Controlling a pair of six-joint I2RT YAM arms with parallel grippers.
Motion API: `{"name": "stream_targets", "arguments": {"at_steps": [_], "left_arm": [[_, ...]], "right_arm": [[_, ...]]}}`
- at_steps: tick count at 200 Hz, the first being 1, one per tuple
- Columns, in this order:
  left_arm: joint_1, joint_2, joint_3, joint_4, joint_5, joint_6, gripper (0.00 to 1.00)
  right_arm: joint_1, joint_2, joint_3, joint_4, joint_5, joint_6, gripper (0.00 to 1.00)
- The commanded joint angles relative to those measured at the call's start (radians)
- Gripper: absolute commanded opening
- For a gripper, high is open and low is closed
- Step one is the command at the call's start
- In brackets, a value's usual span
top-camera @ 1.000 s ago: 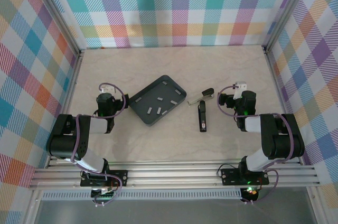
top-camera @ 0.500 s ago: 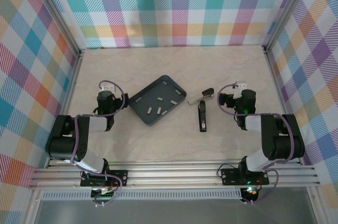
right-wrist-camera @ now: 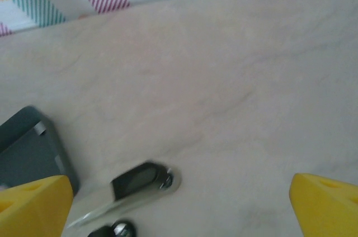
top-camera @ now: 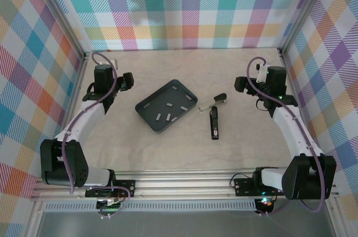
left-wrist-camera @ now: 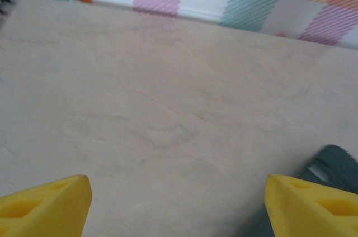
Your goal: Load the staples into the stapler
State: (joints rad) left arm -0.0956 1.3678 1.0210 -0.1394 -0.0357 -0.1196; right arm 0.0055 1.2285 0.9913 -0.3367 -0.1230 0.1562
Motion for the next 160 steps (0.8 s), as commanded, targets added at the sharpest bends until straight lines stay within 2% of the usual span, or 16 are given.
{"name": "stream_targets", "arguments": {"at_steps": [1,27,46,62,101,140,160], "left_arm": [[-0.047,0.009,0.077,-0.295,0.078,-0.087,0.79],[-0.108,0.035,0.128,-0.410,0.071,-0.155,0.78],[-0.142,0.047,0.114,-0.420,0.142,-0.242,0.73],[-0.195,0.055,0.084,-0.402,0.205,-0.253,0.69],[-0.312,0.080,0.064,-0.411,0.215,-0.279,0.69],[-0.320,0.194,0.145,-0.419,0.182,-0.312,0.70],[-0.320,0.236,0.192,-0.457,0.142,-0.333,0.70]], "right_arm": [[0.001,-0.007,0.048,-0.340,-0.112,0.117,0.99],[0.066,-0.024,0.040,-0.452,-0.126,0.185,0.99],[0.145,-0.027,0.019,-0.505,-0.084,0.211,0.99],[0.190,-0.027,-0.008,-0.528,-0.054,0.240,0.99],[0.289,-0.004,-0.069,-0.487,-0.058,0.311,0.99],[0.300,0.012,-0.073,-0.406,-0.107,0.345,0.99],[0.303,0.027,-0.058,-0.320,-0.163,0.370,0.96]]}}
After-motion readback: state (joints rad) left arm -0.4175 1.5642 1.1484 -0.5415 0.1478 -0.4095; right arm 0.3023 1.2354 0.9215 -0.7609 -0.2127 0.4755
